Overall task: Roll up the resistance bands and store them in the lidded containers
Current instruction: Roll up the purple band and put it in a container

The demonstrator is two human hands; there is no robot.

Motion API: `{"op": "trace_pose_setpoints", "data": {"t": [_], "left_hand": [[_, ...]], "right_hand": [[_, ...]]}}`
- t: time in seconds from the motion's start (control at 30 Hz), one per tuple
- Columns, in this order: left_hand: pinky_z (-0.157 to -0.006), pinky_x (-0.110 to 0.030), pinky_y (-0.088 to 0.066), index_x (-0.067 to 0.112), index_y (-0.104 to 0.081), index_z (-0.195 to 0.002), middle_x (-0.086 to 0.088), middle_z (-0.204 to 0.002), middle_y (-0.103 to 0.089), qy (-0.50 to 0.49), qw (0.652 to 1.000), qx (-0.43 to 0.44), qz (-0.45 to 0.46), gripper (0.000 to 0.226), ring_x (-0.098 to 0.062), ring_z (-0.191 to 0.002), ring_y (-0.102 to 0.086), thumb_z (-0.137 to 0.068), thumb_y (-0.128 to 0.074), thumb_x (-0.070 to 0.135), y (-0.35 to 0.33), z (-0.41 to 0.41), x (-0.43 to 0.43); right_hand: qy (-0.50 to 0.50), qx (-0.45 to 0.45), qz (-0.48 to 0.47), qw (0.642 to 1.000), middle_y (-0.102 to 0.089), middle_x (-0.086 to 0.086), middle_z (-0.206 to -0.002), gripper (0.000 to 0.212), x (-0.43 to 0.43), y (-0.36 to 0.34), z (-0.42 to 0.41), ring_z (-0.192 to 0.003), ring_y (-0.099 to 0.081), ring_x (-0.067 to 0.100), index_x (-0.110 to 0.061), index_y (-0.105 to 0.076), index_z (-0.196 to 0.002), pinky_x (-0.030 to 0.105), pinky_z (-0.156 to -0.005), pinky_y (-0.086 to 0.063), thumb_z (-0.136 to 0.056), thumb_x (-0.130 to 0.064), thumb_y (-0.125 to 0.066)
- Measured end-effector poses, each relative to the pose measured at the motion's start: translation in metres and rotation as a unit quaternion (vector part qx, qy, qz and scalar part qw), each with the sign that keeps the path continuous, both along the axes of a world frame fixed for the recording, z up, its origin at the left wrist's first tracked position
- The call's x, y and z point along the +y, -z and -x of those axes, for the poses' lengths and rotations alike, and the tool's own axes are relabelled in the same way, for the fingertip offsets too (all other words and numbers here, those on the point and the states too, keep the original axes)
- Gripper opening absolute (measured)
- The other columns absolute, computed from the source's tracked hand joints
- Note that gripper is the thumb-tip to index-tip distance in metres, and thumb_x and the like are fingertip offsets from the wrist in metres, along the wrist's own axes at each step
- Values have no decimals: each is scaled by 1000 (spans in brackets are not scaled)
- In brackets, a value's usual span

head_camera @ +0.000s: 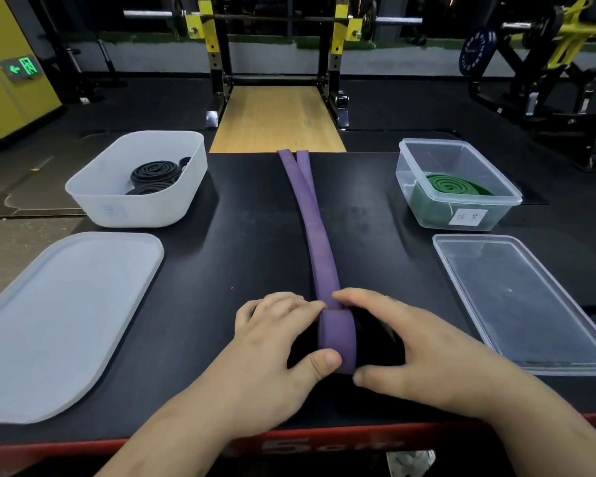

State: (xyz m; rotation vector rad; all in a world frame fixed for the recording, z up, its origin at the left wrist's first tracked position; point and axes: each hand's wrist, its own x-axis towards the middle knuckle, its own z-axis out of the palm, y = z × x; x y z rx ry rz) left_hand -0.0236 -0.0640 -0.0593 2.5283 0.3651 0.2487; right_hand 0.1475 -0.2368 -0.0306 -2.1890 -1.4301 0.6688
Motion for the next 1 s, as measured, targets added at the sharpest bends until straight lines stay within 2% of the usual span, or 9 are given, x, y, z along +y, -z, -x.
{"op": "trace_pose_setpoints", "data": {"t": [0.13,0.27,0.33,0.43,0.53,0.6,0.73,0.9,1.0], "left_hand": [[-123,-32,-9,42,-36,-150,28,-143,-35,-9,1000,14,-4,78,11,-144,-7,-84,-24,80,0,-3,1],[-114,-20,-19,70,-24,-138,47,-132,-34,-2,999,18,38,61,19,-136,-8,-81,-42,85,-4,-1,5],[-109,-15,-22,77,-21,-131,52,-130,-29,-4,998,22,61,69,19,-133,-7,-75,-61,78,-8,0,7],[-110,-11,-17,55,-40,-141,48,-131,-28,2,999,9,37,78,28,-128,-7,-72,-73,71,-9,-3,9],[-113,-16,-20,42,-52,-141,42,-127,-38,-3,999,-25,25,87,25,-129,-19,-65,-62,83,-6,-5,12],[-114,-17,-21,42,-53,-140,37,-129,-39,-9,999,-21,27,88,18,-132,-23,-64,-58,86,-3,-3,10],[-106,-9,-20,41,-53,-140,39,-124,-40,-9,999,-25,40,82,28,-124,-19,-69,-53,83,-2,-2,8],[-107,-19,-26,38,-60,-130,38,-127,-38,2,998,-25,49,70,21,-126,-27,-74,-53,80,-3,-2,5],[-110,-19,-27,44,-55,-134,36,-125,-42,-1,999,-14,52,75,12,-129,-30,-70,-59,83,-3,-1,6]], "right_hand": [[-19,-11,-2,1000,-30,-57,-136,87,1,5,0,-132,-6,-34,-74,-28,-138,-1,-112,-8,-72,-63,-83],[-9,-29,-35,999,-38,-42,-144,76,5,11,-3,-142,-27,-13,-66,-38,-140,15,-118,-25,-74,-68,-76],[-16,-31,-38,999,-39,-39,-147,74,6,14,-6,-144,-31,-4,-61,-40,-142,27,-120,-30,-75,-76,-68],[-29,-27,-51,998,-41,-37,-145,77,9,12,-9,-143,-35,1,-50,-45,-146,32,-119,-33,-76,-79,-62],[-43,-26,-56,997,-41,-38,-143,70,9,9,-9,-142,-32,-7,-45,-47,-146,24,-120,-25,-84,-71,-65],[-46,-17,-50,998,-41,-38,-143,70,4,11,-8,-143,-30,-10,-48,-42,-148,28,-123,-23,-85,-66,-67],[-24,11,-52,998,-45,-38,-142,85,1,16,-4,-145,-34,0,-67,-32,-143,36,-123,-30,-71,-72,-75],[-23,12,-80,996,-56,-29,-139,69,3,20,-2,-142,-43,2,-57,-44,-141,40,-125,-26,-78,-72,-67],[-20,19,-90,996,-57,-26,-135,69,1,22,-4,-138,-45,3,-51,-46,-144,38,-116,-39,-81,-70,-67]]}}
